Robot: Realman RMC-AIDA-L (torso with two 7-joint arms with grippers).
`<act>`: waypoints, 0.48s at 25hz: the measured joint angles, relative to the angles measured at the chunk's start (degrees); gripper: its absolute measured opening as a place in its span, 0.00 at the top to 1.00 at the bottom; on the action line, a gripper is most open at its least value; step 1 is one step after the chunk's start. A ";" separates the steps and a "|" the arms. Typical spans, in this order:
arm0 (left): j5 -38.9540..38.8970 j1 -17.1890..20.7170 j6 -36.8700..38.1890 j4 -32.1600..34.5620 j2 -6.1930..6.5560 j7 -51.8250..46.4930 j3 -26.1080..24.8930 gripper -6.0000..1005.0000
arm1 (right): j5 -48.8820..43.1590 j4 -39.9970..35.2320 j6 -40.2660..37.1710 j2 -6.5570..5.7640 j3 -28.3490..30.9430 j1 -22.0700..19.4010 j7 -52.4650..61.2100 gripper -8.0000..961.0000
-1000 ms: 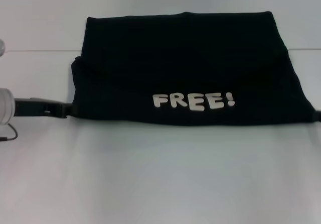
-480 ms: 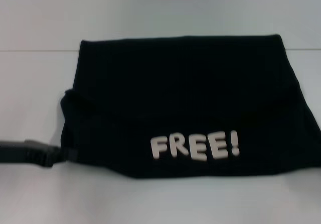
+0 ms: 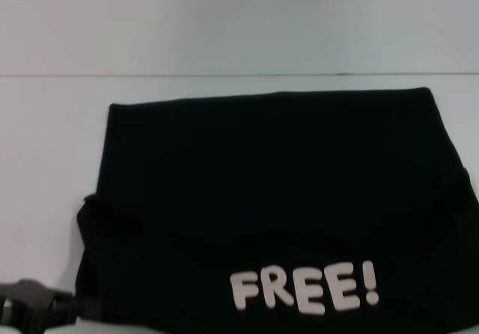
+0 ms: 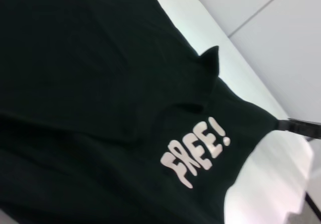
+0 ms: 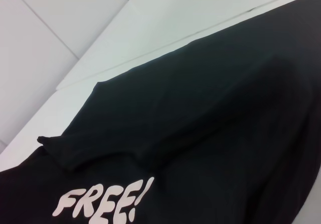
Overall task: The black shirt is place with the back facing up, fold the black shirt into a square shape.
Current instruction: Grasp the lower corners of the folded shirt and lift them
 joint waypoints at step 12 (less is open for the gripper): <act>4.84 2.21 2.65 0.76 -0.47 1.53 -0.33 1.00 | -2.84 0.05 -6.64 0.19 2.43 -3.67 -3.00 0.99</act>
